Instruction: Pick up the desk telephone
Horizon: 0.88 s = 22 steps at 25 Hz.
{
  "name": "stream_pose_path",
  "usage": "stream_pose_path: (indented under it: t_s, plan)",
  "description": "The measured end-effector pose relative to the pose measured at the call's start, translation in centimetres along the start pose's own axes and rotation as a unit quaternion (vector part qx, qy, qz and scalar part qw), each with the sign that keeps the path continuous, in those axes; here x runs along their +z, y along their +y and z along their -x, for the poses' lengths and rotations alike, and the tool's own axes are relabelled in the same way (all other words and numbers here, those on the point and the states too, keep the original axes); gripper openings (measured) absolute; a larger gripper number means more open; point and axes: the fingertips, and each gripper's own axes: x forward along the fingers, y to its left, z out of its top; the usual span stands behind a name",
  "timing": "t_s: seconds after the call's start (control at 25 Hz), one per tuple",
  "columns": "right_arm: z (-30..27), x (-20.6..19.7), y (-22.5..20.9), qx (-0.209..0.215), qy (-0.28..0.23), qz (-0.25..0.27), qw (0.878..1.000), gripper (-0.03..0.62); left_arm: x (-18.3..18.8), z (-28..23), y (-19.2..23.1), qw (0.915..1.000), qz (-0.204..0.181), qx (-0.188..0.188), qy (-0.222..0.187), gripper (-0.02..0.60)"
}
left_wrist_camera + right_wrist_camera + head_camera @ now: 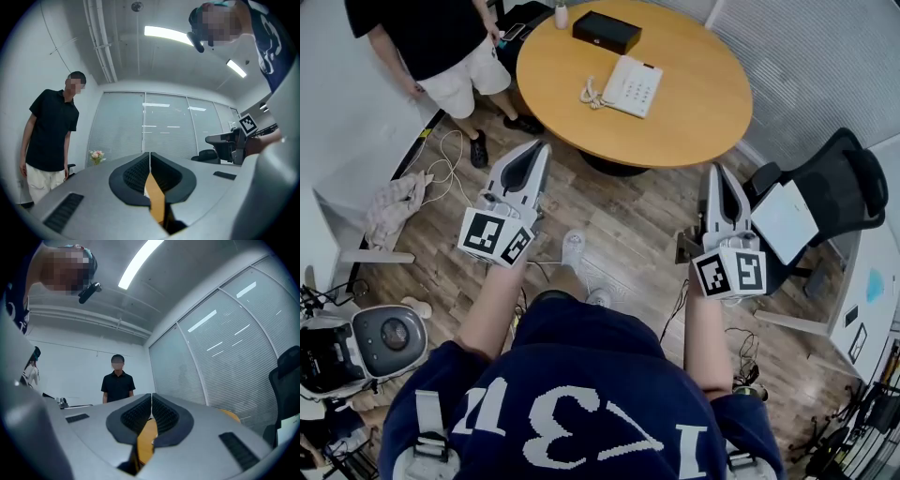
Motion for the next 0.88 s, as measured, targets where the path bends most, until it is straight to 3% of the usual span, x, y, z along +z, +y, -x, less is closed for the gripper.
stream_pose_path:
  t_s: [0.88]
  plan:
    - [-21.4,-1.2,-4.6,-0.070,-0.037,0.015,0.997,0.029,-1.5,-19.9,16.4,0.9967,0.005,-0.079,-0.017,0.021]
